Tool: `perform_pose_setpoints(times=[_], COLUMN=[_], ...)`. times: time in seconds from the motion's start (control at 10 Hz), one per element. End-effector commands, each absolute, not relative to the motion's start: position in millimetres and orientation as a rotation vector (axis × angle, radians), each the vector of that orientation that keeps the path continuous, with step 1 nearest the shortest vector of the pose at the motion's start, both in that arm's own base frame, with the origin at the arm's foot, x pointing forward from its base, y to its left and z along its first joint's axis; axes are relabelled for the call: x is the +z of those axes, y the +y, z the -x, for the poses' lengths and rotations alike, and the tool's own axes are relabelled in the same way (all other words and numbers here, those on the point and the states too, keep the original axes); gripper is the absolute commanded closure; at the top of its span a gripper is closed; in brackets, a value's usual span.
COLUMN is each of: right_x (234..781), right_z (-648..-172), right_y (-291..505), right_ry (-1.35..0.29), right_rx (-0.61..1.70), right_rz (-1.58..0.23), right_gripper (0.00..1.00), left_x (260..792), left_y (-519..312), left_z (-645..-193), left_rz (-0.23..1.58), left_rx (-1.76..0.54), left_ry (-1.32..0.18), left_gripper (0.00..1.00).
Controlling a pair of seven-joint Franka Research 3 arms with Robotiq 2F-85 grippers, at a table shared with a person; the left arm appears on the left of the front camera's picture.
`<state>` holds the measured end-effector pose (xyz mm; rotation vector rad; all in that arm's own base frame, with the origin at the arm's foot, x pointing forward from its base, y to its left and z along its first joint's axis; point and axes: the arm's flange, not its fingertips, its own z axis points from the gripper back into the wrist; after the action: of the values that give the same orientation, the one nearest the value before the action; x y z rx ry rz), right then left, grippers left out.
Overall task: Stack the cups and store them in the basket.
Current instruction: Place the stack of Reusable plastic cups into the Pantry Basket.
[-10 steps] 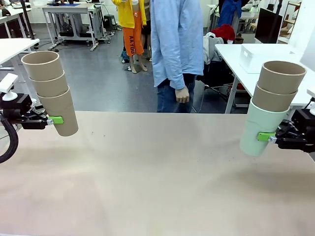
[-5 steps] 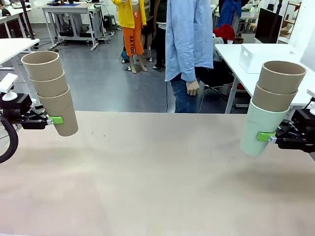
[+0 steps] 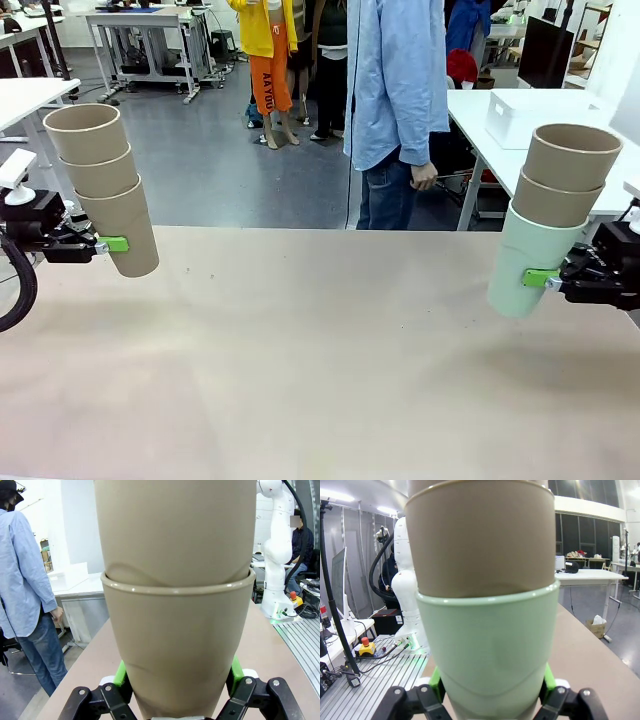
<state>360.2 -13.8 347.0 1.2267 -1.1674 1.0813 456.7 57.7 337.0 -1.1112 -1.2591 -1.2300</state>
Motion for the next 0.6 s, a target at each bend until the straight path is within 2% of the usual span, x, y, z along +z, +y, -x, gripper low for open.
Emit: perform_pose_setpoints(times=[0.0, 0.5], right_x=[351.4, 351.4], right_z=[-359.8, -359.8], right_y=[-13.7, -13.7], right_ry=[-1.174, -1.174], right_rx=[1.090, 1.090], right_rz=[-1.223, -1.223], right_gripper=[0.13, 0.13], left_x=[341.1, 341.1], left_y=[57.4, 57.4], left_z=[-456.4, -456.4], left_rz=[1.112, 1.112], left_rx=[-1.239, -1.239], left_ry=[-1.269, -1.269], left_gripper=[0.15, 0.15])
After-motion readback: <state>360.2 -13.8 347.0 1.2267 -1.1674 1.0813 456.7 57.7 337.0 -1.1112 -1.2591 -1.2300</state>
